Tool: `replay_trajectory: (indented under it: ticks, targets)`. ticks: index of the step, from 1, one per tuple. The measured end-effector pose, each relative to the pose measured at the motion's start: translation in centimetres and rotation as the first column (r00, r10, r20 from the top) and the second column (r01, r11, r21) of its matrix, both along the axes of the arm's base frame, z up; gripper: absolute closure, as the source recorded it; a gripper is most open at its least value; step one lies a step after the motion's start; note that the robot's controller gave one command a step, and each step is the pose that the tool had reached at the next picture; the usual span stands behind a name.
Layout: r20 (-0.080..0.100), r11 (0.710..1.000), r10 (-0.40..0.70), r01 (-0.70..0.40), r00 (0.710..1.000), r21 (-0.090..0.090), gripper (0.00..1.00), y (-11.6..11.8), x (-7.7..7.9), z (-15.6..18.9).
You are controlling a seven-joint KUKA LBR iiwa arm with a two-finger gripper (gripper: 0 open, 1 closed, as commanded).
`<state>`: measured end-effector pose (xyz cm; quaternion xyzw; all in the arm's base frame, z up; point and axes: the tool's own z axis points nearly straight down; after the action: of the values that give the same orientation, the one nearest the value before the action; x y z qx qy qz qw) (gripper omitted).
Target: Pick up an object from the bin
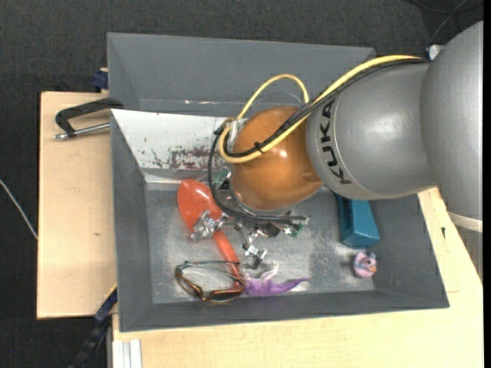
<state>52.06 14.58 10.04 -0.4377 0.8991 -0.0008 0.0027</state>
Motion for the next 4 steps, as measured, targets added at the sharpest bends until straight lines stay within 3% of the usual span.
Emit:
replay_trajectory:
  ticks: [1, 4]
  targets:
    - [-0.01, 0.998, -0.067, 0.067, 0.998, -0.019, 1.0, -0.38, -1.65, -2.07]
    - [-0.009, 0.998, -0.066, 0.066, 0.998, -0.014, 1.0, -0.21, -1.67, -2.09]
